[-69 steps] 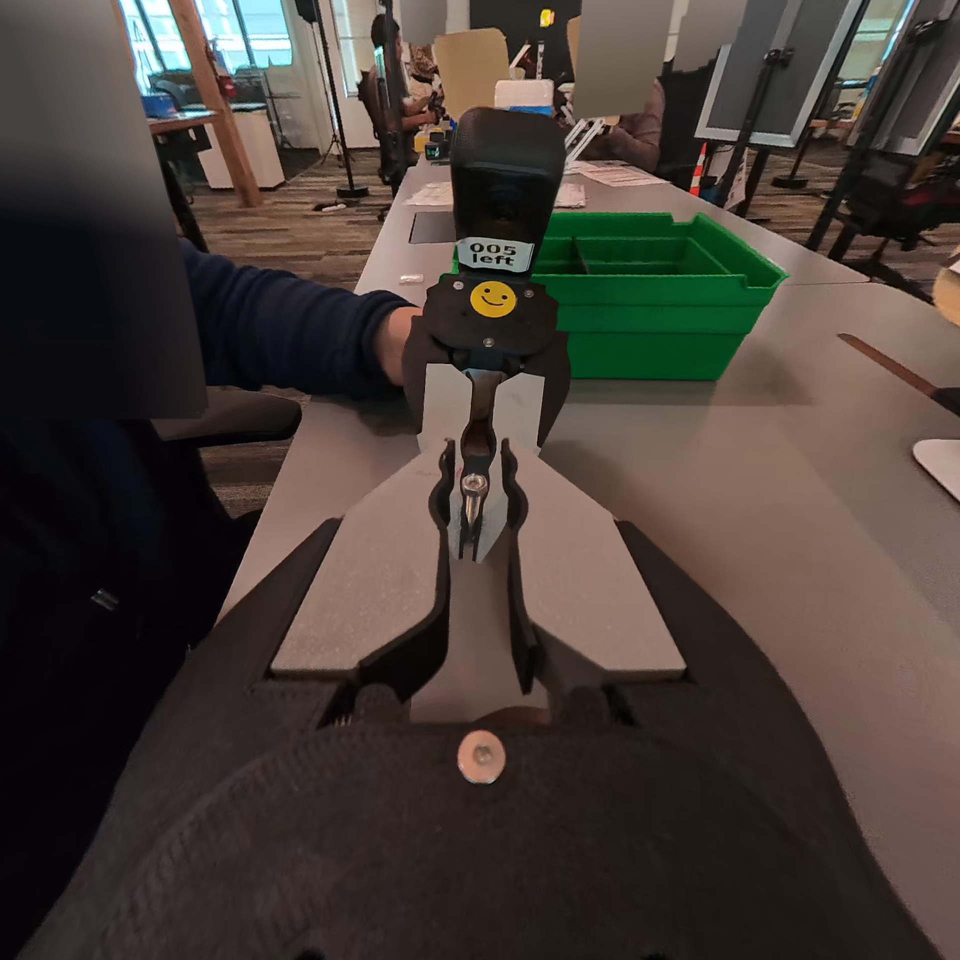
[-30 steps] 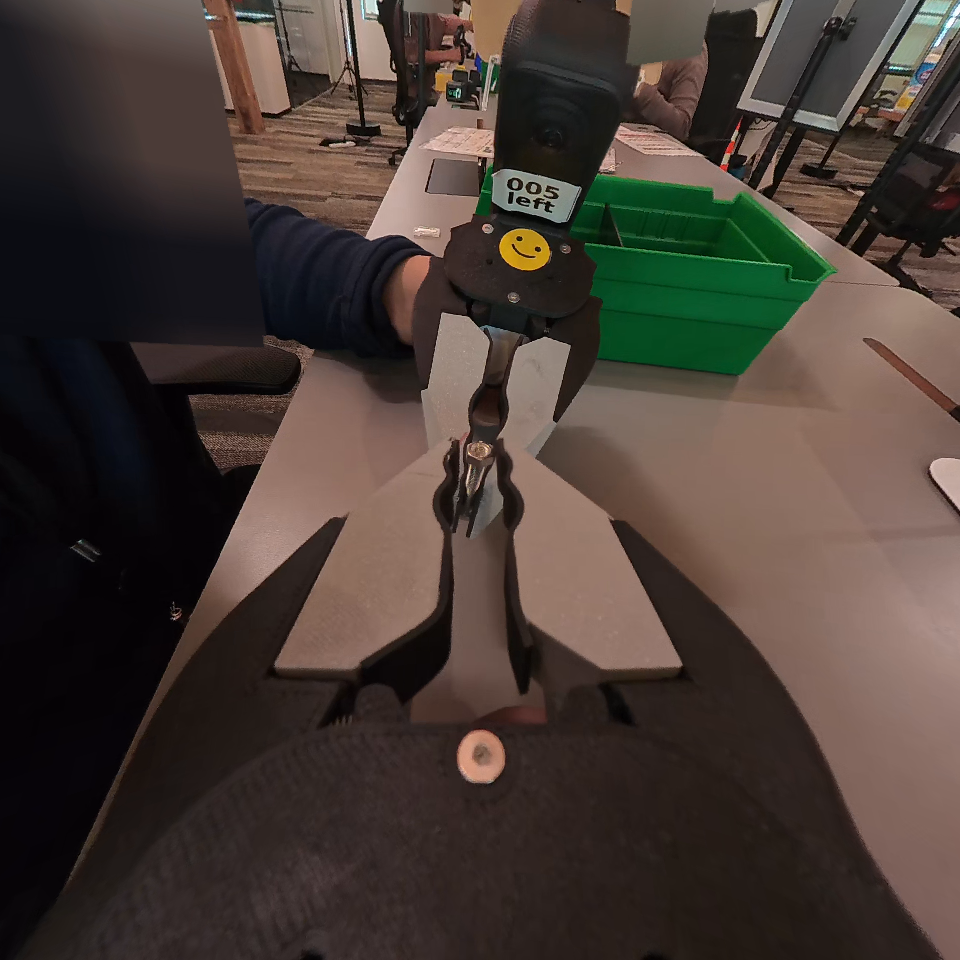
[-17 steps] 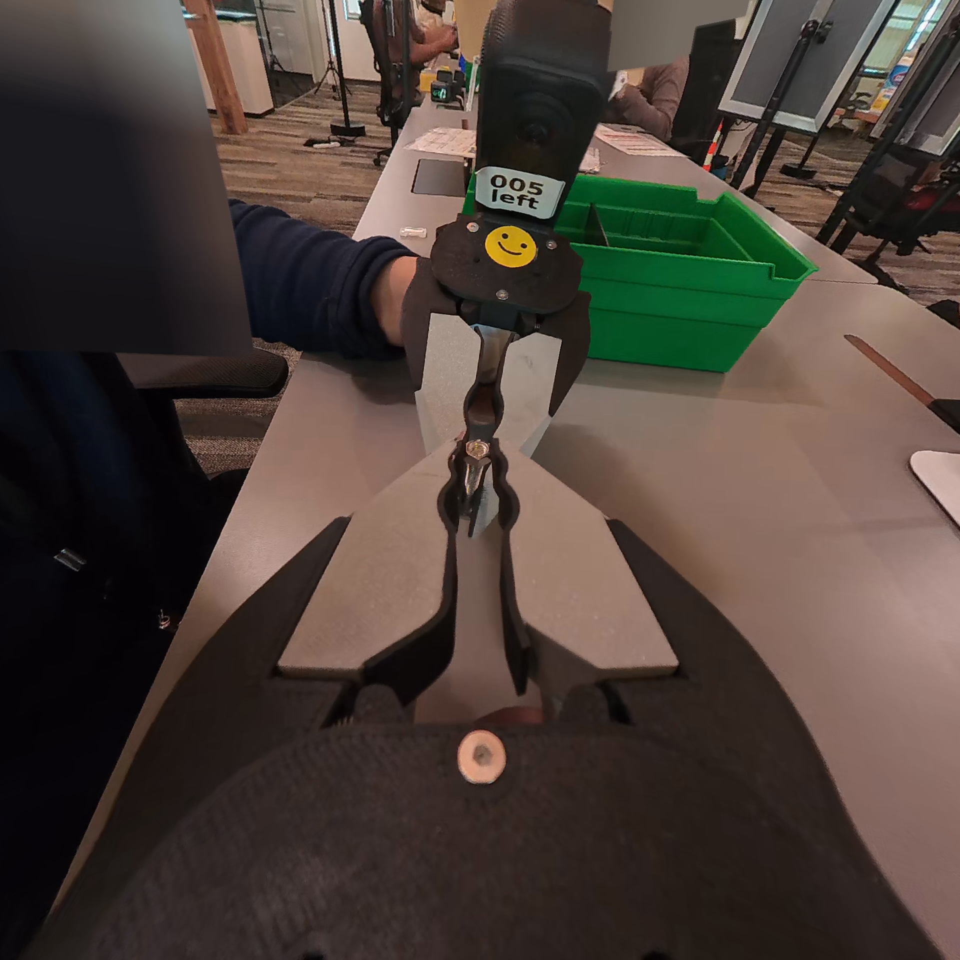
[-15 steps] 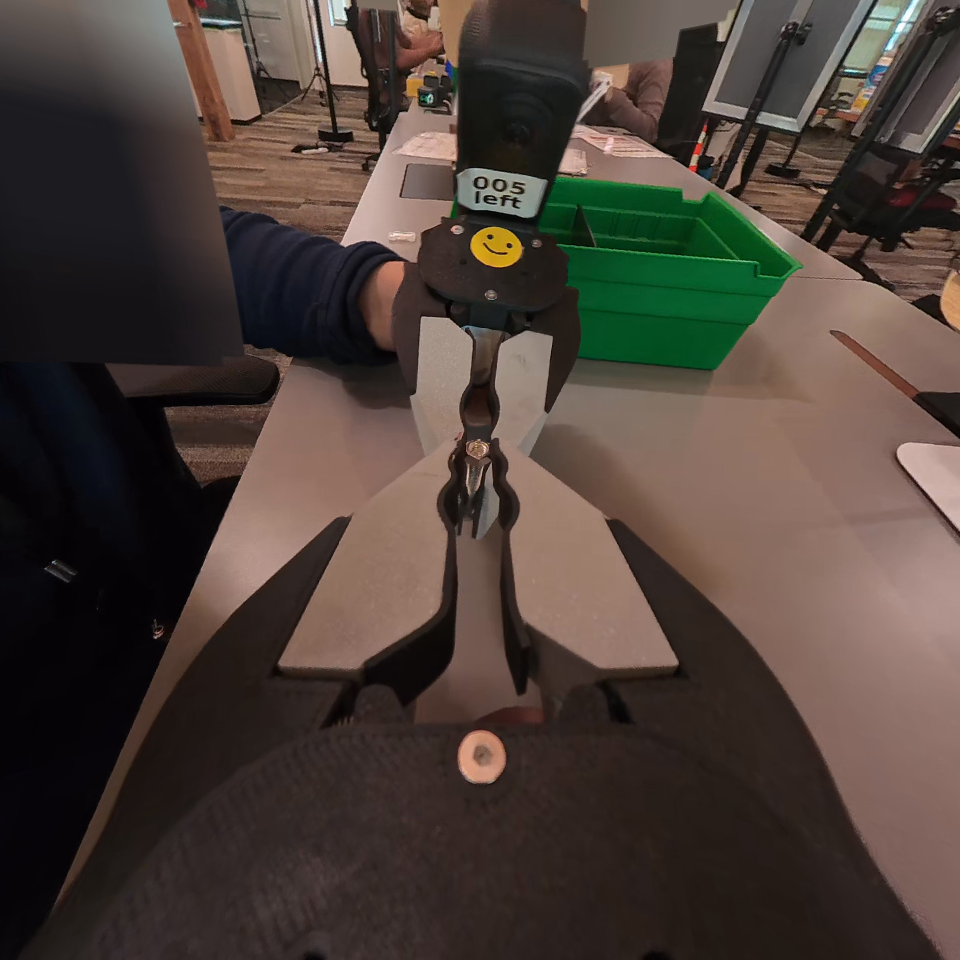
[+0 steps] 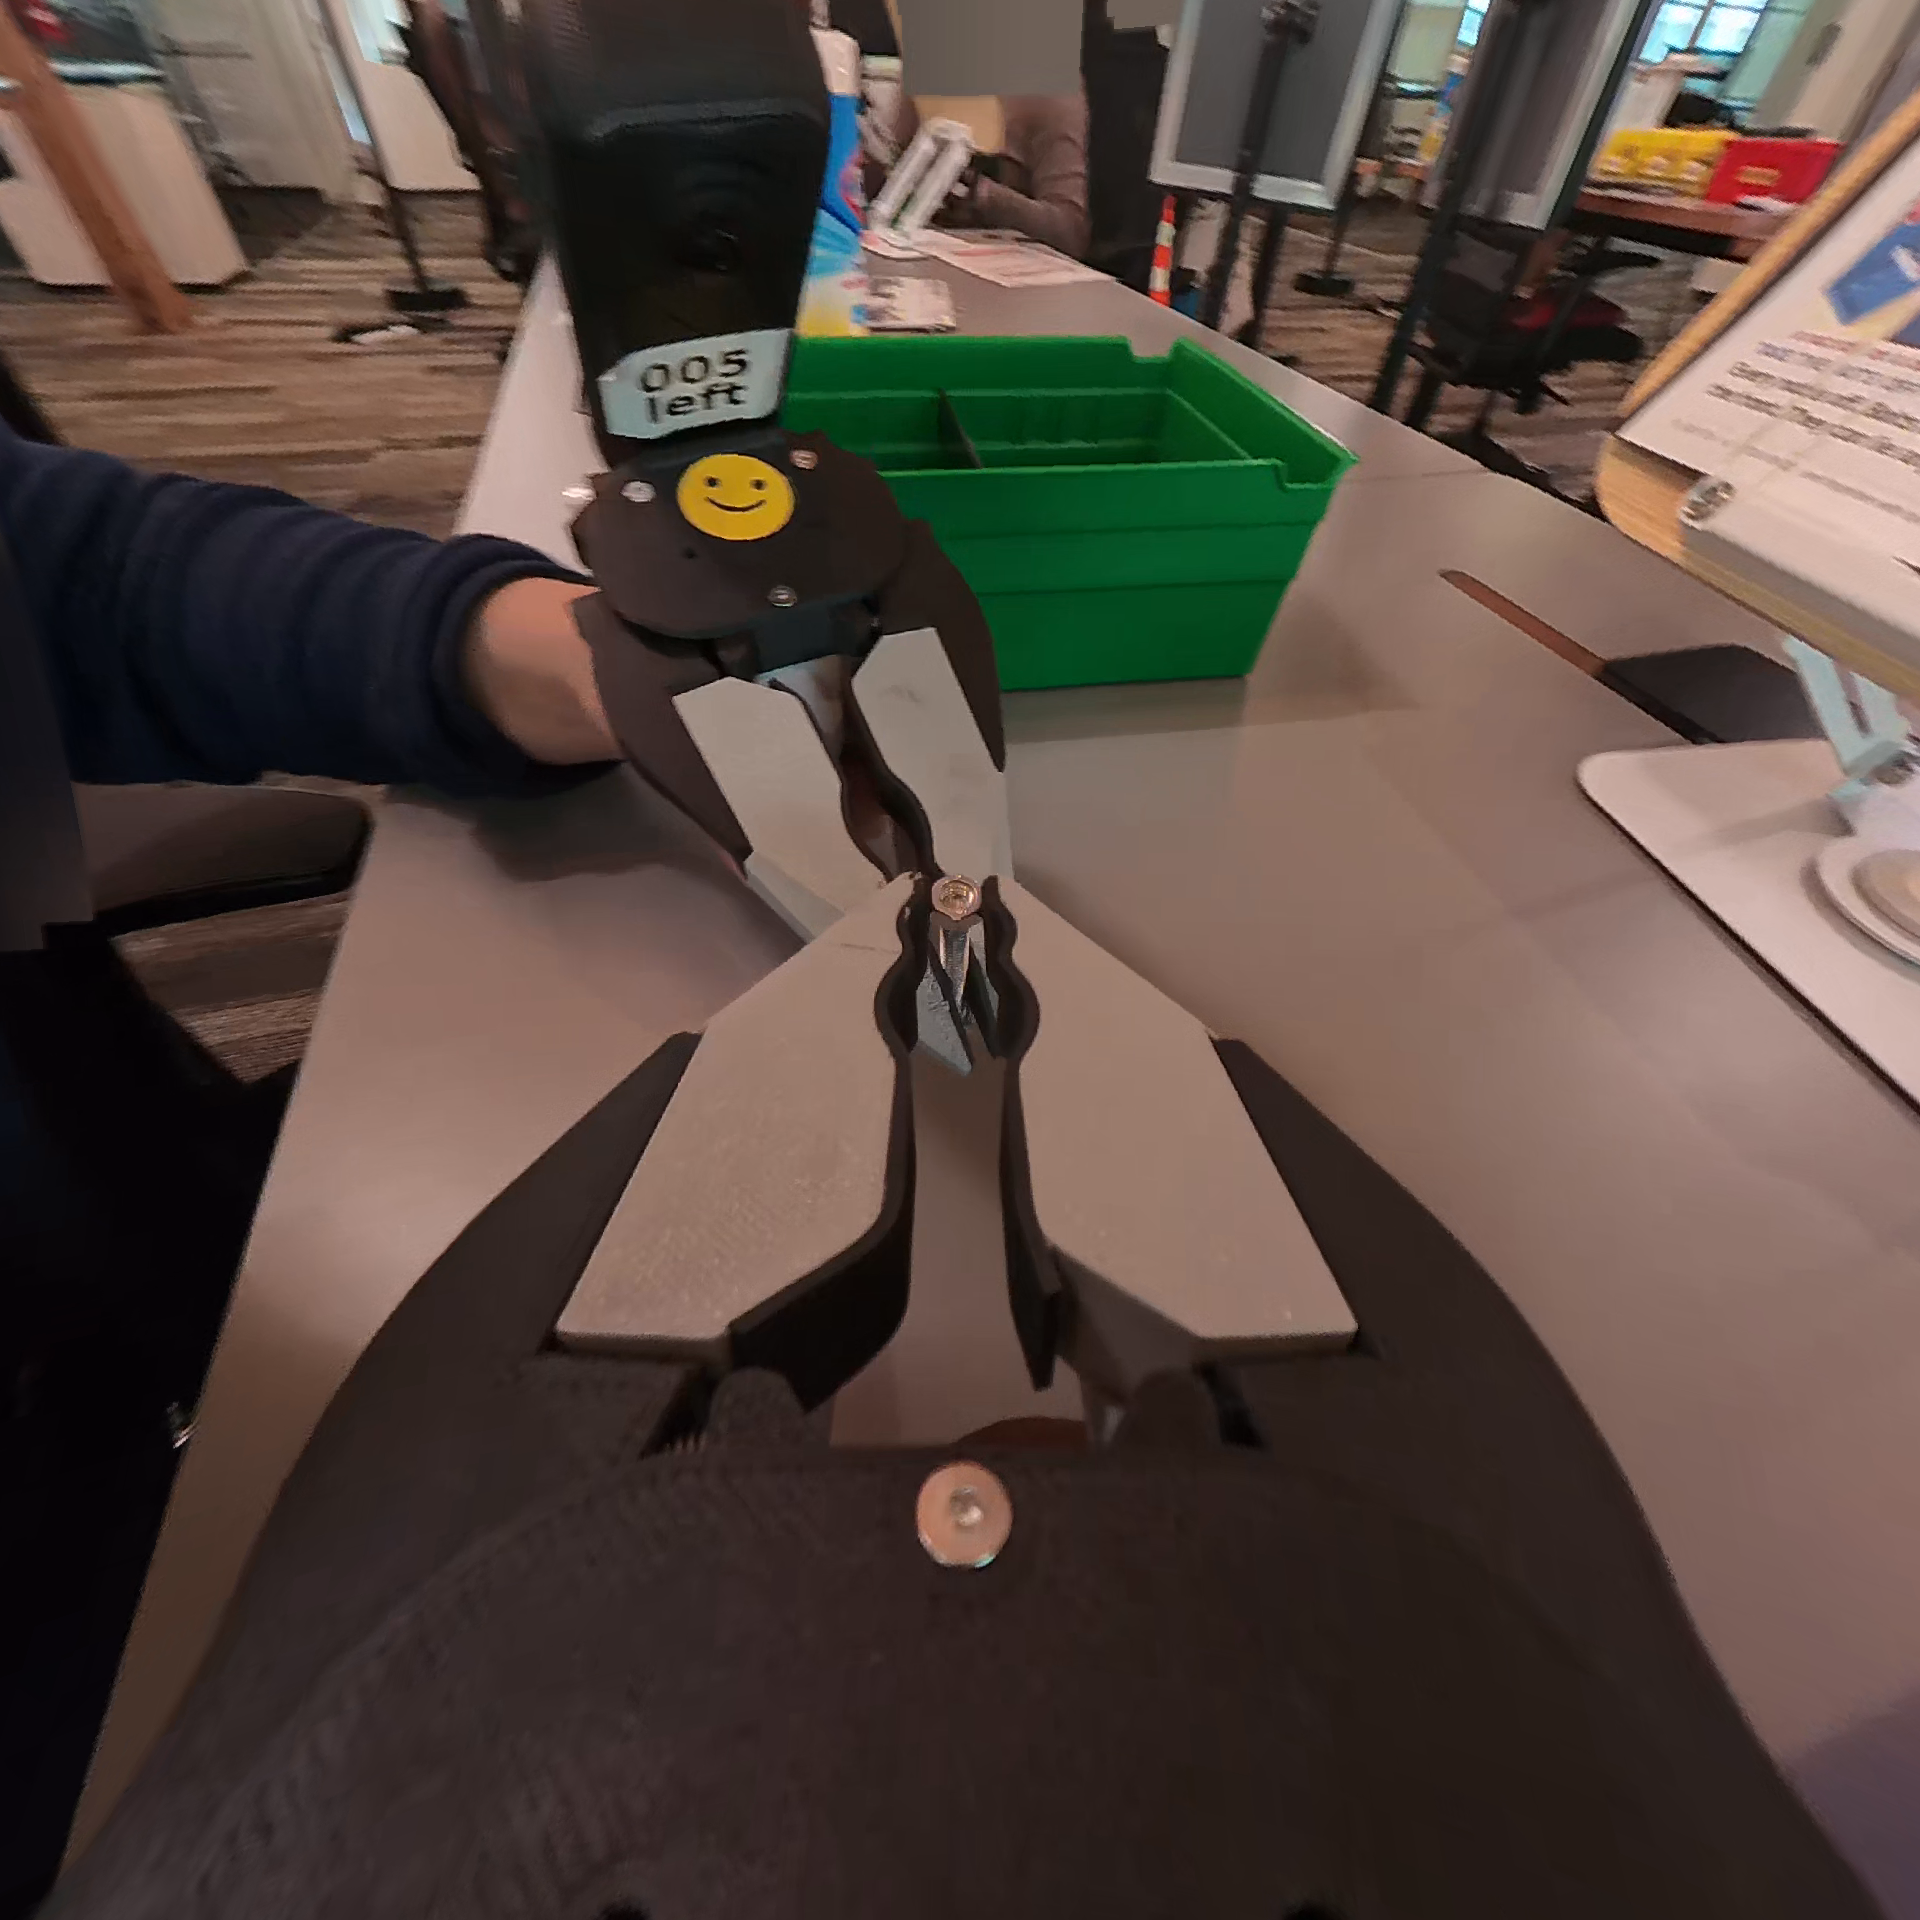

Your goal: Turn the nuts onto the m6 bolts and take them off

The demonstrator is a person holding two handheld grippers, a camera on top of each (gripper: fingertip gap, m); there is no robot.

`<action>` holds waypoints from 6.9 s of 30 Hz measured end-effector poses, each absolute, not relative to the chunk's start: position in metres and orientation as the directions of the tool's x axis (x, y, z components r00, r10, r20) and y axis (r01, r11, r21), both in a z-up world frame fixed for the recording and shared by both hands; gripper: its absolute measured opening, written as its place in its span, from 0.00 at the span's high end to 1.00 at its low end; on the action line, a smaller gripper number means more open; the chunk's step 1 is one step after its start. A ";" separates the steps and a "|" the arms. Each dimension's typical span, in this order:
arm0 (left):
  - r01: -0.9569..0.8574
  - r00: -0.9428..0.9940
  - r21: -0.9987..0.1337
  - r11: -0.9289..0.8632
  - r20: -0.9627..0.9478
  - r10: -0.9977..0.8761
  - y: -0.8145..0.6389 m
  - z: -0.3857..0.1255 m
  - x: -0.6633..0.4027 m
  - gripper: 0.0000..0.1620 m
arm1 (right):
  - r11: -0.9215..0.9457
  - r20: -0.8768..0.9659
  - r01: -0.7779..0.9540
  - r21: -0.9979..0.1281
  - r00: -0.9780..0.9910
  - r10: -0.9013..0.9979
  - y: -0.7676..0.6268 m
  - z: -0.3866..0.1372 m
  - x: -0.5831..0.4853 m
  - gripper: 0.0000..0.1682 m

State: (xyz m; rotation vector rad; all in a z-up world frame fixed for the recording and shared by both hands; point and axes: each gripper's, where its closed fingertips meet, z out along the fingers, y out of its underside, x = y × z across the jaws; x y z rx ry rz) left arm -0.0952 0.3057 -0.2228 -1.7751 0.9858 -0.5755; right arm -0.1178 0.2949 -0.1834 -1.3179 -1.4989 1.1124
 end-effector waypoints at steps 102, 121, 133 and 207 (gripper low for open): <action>-0.298 0.666 -0.909 -0.291 0.020 -0.746 0.320 -0.233 -0.101 0.98 | -0.057 -0.041 0.242 -0.969 0.068 0.997 0.303 -0.194 -0.123 0.82; -0.298 0.632 -0.915 -0.272 0.025 -0.775 0.315 -0.232 -0.093 0.98 | -0.052 -0.040 0.245 -0.968 0.054 0.998 0.300 -0.194 -0.126 0.79; -0.272 0.695 -0.908 -0.318 0.044 -0.718 0.327 -0.234 -0.112 0.98 | -0.058 -0.048 0.246 -0.968 0.049 0.998 0.300 -0.195 -0.124 0.82; -0.231 0.632 -0.910 -0.346 0.130 -0.764 0.320 -0.230 -0.100 0.98 | -0.236 -0.248 0.235 -0.943 -0.021 0.969 0.292 -0.196 -0.134 0.73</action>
